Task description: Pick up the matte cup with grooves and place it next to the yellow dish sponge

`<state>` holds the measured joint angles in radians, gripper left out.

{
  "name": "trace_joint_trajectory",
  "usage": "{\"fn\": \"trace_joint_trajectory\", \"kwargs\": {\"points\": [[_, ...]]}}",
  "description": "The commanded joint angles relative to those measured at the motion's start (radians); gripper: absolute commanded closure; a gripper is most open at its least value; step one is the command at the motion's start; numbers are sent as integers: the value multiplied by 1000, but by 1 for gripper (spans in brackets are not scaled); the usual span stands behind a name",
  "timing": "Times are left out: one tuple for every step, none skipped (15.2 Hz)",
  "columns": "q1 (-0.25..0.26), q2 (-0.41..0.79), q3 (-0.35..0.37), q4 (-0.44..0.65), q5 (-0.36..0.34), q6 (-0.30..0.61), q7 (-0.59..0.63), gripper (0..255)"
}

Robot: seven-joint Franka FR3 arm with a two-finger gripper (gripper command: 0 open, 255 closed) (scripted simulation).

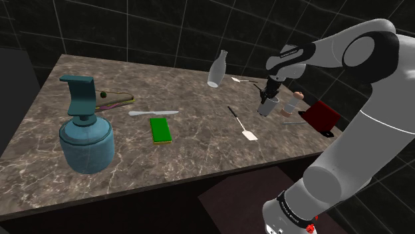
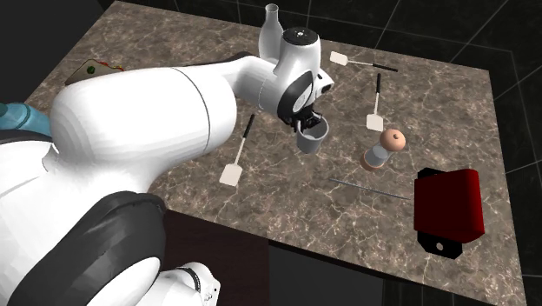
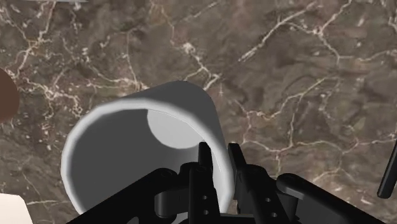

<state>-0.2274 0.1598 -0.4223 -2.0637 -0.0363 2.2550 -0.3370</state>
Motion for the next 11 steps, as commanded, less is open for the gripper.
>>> {"fn": "trace_joint_trajectory", "kwargs": {"points": [[3, -12, 0, 15, -6, -27, 4, 255], [4, -19, -1, 22, -9, -39, 6, 255], [4, -26, -1, 28, -11, -52, 7, 255], [5, -32, -2, 35, -14, -64, 8, 255], [6, -38, -2, 42, -17, -77, 9, 255], [7, -44, -2, 49, -19, -89, 10, 255], [7, -50, -2, 56, -21, -102, 10, 255], [8, -55, -2, 64, -24, -115, 11, 255], [8, -61, -3, 71, -26, -127, 12, 255], [9, -66, -3, 79, -28, -140, 12, 255], [10, -71, -3, 88, -30, -153, 13, 255]]}}
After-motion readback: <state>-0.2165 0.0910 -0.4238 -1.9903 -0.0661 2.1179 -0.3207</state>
